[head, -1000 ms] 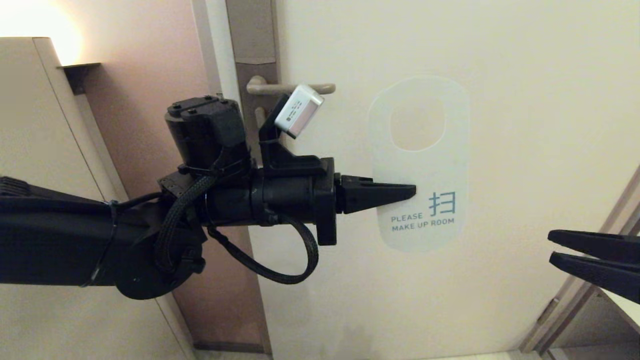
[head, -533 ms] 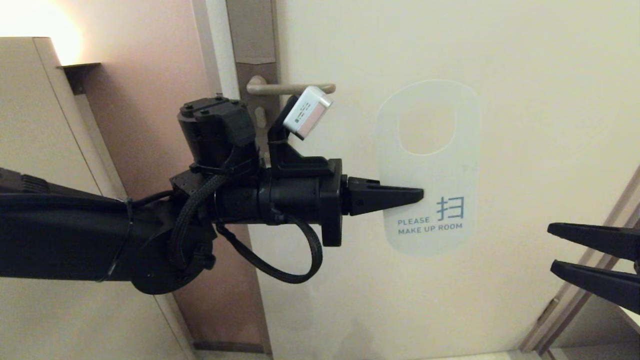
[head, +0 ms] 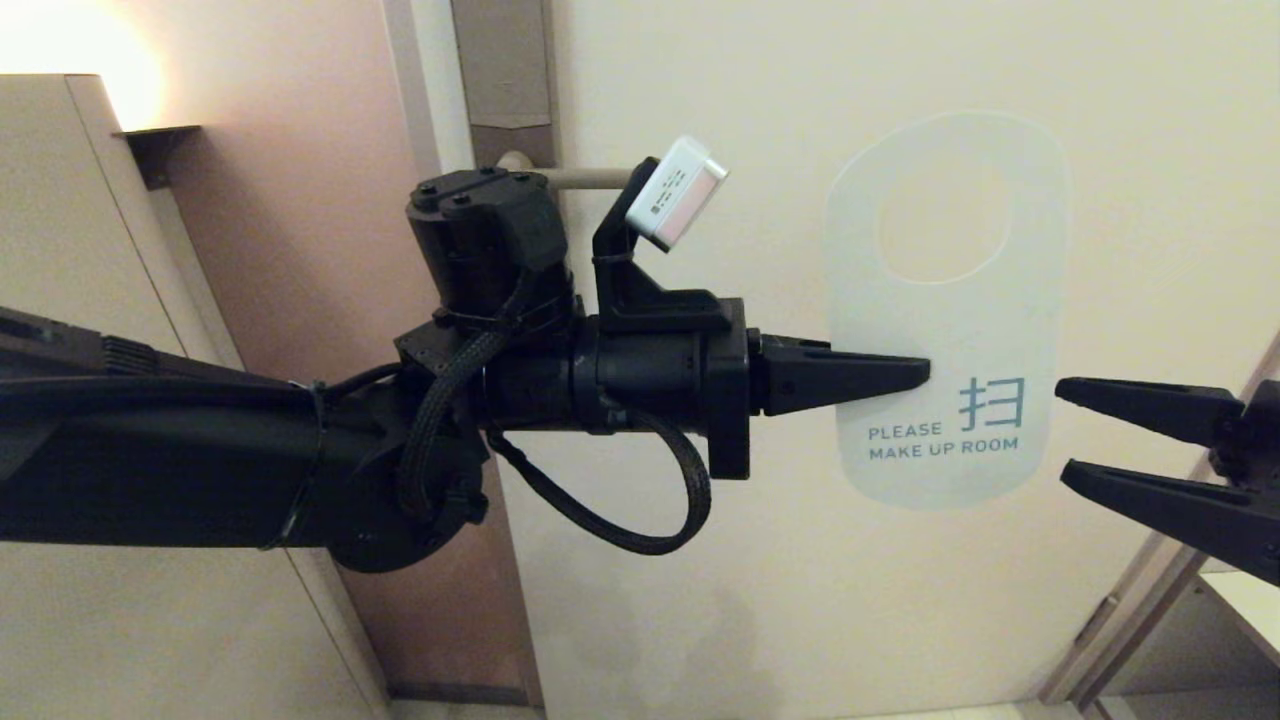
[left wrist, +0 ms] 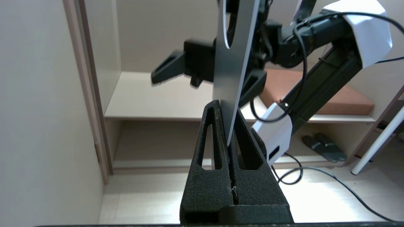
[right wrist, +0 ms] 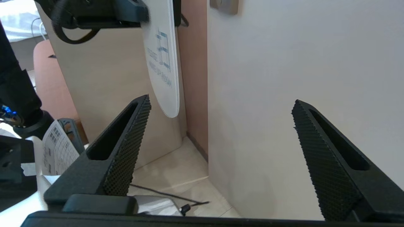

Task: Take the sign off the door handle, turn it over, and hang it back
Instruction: Hand it to the other hand

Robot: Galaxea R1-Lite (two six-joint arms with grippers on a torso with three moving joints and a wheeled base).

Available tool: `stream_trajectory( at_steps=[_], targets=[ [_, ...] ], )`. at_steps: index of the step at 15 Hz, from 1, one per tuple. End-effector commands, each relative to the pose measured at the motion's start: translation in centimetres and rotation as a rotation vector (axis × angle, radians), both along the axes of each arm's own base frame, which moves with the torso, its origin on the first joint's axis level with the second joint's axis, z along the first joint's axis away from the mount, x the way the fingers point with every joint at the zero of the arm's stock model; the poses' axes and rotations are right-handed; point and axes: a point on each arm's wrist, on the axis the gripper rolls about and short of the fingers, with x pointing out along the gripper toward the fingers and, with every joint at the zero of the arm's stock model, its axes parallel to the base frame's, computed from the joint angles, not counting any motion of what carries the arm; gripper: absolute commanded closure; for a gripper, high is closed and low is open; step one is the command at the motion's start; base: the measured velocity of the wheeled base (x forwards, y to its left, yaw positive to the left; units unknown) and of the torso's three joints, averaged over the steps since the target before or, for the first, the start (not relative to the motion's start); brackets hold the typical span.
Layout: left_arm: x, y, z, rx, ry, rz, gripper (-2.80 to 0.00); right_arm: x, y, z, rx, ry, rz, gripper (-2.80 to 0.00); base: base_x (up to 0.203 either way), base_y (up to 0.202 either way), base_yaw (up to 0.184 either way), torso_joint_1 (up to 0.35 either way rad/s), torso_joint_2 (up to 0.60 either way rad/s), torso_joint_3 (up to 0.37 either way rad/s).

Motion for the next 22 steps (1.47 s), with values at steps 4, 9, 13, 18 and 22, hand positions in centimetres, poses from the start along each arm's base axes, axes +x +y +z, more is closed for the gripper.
stream_trajectory(
  at_steps=[4,9,13,18,22],
  targets=[
    [0.4,-2.2,0.1,-0.064,0.026,-0.055,0.0,0.0,0.5,-0.3,0.0,0.014,0.04,-2.8,0.0,0.0,0.0,0.0,0.0,0.0],
    [0.3,-3.7,-0.1,-0.086,0.044,-0.095,0.0,-0.5,0.5,-0.2,0.003,0.002,0.041,-2.8,0.0,0.0,0.0,0.0,0.0,0.0],
    [0.0,-4.3,-0.6,-0.076,0.054,-0.11,0.0,-0.6,0.4,-0.3,0.003,0.003,0.041,-2.8,0.0,0.0,0.0,0.0,0.0,0.0],
    [0.5,-4.9,-0.7,-0.083,0.049,-0.112,0.0,-0.7,0.4,-0.2,0.004,-0.004,0.042,-2.8,0.0,0.0,0.0,0.0,0.0,0.0],
    [0.6,-4.9,-0.8,-0.082,0.049,-0.109,0.0,-1.2,0.7,0.0,0.006,-0.019,0.066,-2.8,0.0,0.0,0.0,0.0,0.0,0.0]
  ],
)
